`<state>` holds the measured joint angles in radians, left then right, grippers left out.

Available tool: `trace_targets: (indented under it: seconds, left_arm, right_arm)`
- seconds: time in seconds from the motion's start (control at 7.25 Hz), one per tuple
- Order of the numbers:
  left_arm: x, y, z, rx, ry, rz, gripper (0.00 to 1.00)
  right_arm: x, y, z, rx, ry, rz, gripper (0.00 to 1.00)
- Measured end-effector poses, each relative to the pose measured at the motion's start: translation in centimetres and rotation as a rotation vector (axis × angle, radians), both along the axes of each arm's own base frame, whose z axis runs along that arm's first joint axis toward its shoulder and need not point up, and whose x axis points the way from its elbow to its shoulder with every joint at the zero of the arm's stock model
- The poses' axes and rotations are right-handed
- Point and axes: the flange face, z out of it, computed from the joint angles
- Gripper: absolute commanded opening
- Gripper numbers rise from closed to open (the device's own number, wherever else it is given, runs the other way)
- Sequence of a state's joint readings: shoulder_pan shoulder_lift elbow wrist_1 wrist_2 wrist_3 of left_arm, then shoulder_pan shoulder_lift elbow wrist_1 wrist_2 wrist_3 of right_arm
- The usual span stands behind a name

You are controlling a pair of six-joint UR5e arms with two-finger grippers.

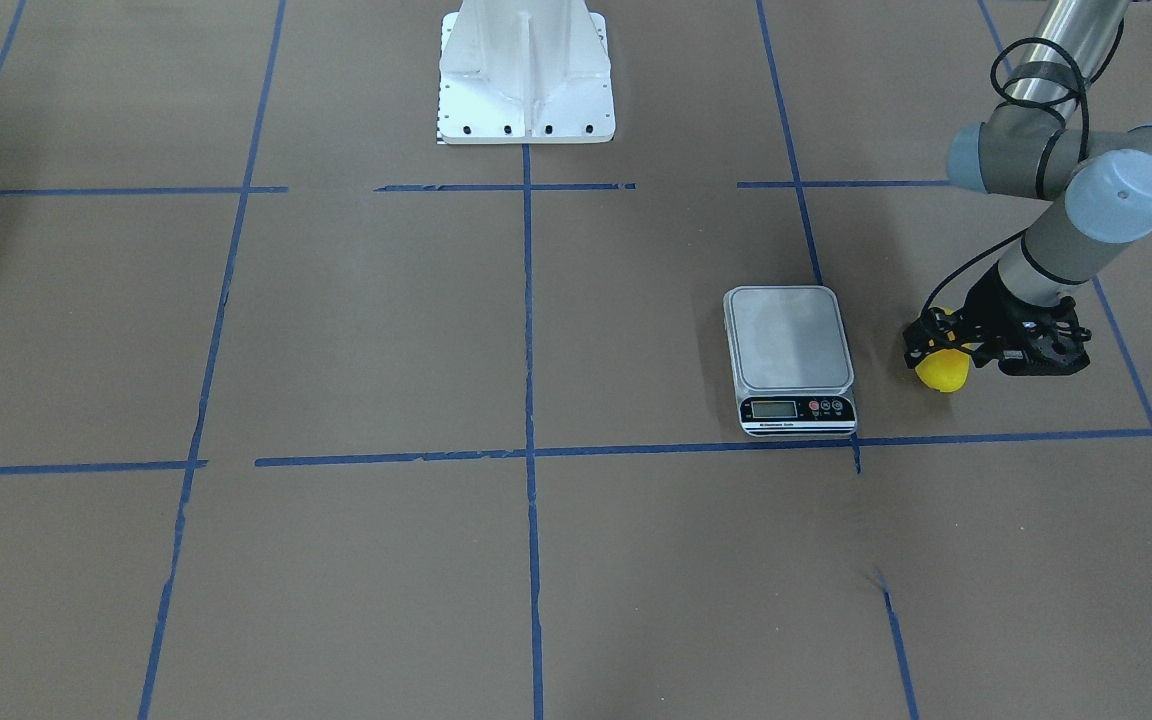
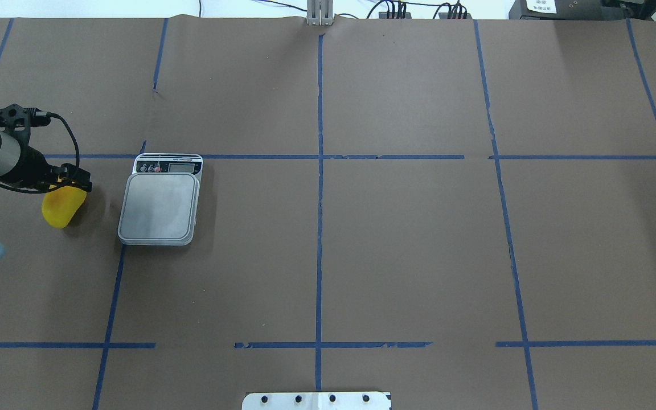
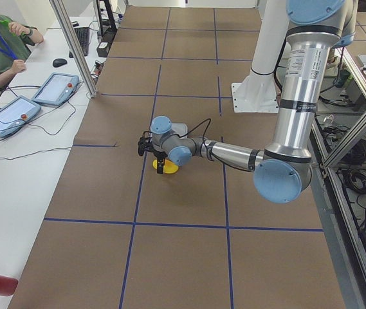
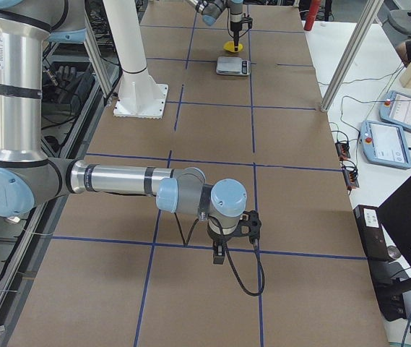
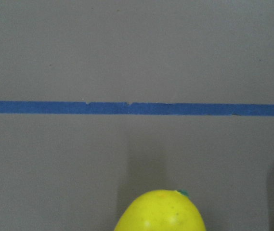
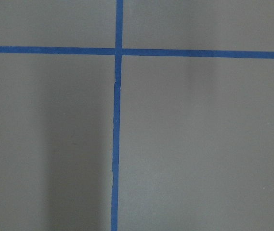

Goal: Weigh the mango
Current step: 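Lift the yellow mango with the left gripper off the table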

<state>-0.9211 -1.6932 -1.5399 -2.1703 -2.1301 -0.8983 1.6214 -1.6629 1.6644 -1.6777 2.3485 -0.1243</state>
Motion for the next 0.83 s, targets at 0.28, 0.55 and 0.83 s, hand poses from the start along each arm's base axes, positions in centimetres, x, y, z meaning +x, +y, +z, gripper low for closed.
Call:
trace_targets:
  seconds: [0.28, 0.55, 0.83]
  left_arm:
    - [-0.1, 0.2, 0.2, 0.001, -0.004, 0.002, 0.94]
    - [-0.2, 0.5, 0.5, -0.003, -0.008, 0.003, 0.05]
    - [-1.5, 1.3, -0.3, 0.004, 0.003, -0.002, 0.00]
  right_arm:
    - [0.0, 0.0, 0.0, 0.000, 0.000, 0.000, 1.00]
    - [0.0, 0.0, 0.0, 0.000, 0.000, 0.000, 1.00]
    - [0.0, 0.0, 0.0, 0.000, 0.000, 0.000, 1.00]
